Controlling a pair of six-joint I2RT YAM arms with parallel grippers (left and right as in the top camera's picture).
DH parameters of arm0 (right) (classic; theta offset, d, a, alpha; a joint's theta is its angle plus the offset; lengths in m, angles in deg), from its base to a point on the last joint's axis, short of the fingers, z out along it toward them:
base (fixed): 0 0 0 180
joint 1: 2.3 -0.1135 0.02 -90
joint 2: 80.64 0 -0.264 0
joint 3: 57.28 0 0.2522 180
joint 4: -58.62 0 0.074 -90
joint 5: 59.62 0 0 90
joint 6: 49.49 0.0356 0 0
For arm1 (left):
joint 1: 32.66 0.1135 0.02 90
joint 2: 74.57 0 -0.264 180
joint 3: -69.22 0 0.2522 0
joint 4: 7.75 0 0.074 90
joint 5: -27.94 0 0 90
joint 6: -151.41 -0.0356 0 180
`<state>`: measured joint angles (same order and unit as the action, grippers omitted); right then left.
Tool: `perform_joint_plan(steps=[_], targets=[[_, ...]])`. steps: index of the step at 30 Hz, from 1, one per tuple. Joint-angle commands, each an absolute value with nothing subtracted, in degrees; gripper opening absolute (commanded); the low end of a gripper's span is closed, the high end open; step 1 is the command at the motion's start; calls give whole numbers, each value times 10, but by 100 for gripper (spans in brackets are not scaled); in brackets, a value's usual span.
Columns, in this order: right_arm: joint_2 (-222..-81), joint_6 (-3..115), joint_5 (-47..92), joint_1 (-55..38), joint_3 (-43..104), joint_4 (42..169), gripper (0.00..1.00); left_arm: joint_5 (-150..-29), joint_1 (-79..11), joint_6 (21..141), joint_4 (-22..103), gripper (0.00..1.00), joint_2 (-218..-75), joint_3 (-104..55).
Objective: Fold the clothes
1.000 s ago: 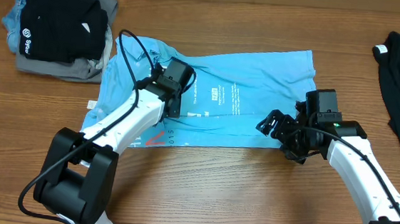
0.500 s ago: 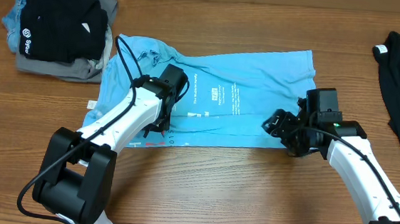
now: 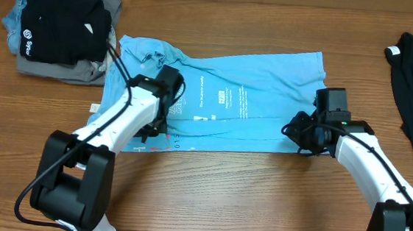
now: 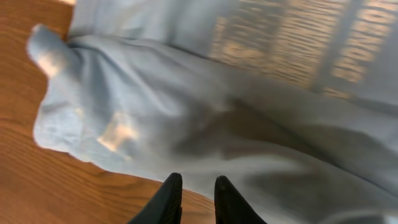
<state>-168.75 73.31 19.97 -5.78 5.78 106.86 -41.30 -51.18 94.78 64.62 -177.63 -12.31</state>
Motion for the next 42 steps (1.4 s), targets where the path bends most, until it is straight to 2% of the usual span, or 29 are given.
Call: perform_joint_plan(steps=[1, 5, 7, 16, 20, 33, 42], targets=[[-1698, 744, 207, -39, 66, 1066, 7, -432, -487, 961, 657, 19, -1783, -133], [-1704, 744, 205, -27, 66, 1064, 5, -477, -459, 961, 672, 6, -1783, -131], [-1704, 747, 205, -25, 66, 1060, 4, -482, -453, 961, 667, 4, -1783, -128], [-1731, 776, 239, -25, 66, 1031, 4, -539, -451, 961, 605, 4, -1783, -73], [-1764, 783, 242, -16, 66, 1029, 4, -535, -450, 961, 574, 10, -1783, -35], [-1808, 785, 249, 79, 66, 1032, 4, -473, -402, 941, 526, 12, -1783, -13], [-1808, 828, 268, 131, 66, 1104, 4, -466, -371, 936, 530, 16, -1783, -13]])
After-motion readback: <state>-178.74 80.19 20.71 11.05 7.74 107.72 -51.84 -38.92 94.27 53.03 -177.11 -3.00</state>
